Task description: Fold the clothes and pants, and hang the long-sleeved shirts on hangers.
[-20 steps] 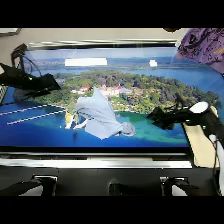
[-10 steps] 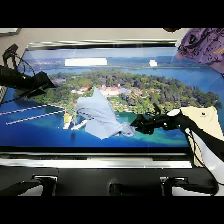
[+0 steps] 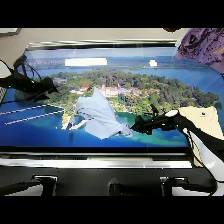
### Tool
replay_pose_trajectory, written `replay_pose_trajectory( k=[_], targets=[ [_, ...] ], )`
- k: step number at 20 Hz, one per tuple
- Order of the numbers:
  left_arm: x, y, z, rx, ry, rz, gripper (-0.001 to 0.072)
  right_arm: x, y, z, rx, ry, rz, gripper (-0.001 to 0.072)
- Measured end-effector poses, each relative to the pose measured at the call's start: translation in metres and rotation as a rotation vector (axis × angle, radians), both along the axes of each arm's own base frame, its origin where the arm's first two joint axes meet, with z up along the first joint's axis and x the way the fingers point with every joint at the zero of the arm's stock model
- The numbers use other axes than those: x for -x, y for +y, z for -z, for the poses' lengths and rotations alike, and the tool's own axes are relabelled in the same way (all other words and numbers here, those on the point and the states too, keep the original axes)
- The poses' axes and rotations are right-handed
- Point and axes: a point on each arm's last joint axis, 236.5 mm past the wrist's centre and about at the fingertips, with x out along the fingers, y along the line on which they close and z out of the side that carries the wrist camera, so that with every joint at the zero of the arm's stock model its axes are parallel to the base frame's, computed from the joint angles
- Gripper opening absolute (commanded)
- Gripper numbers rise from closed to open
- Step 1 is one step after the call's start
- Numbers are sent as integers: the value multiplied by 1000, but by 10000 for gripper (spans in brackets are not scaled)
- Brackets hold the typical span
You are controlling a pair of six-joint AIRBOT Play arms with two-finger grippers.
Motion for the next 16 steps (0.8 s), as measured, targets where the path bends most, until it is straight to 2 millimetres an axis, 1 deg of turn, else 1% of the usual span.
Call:
replay_pose_trajectory(
  k=[2,4,7,10,13,14,15,16],
  targets=[
    [-9,5,27,43,14,-24,553,4,-1,-6,4,-3,-15,29],
    [-20,0,55,122,15,-24,551,6,-3,-12,19,-6,-22,29],
    [-36,-20,94,255,11,6,539,8,-5,-21,29,-11,-17,29],
    [-53,-42,122,363,-11,21,539,9,-5,-27,29,-10,-10,29],
    [-68,-60,143,432,-30,4,528,10,-5,-29,27,-3,-7,29],
    [-71,-65,148,449,-36,-2,488,11,-5,-30,25,-1,-10,29],
    [-74,-70,152,463,-41,-3,399,11,-4,-30,24,0,-11,29],
    [-75,-76,156,478,-43,-1,238,12,-4,-31,24,2,-10,29]
  ],
)
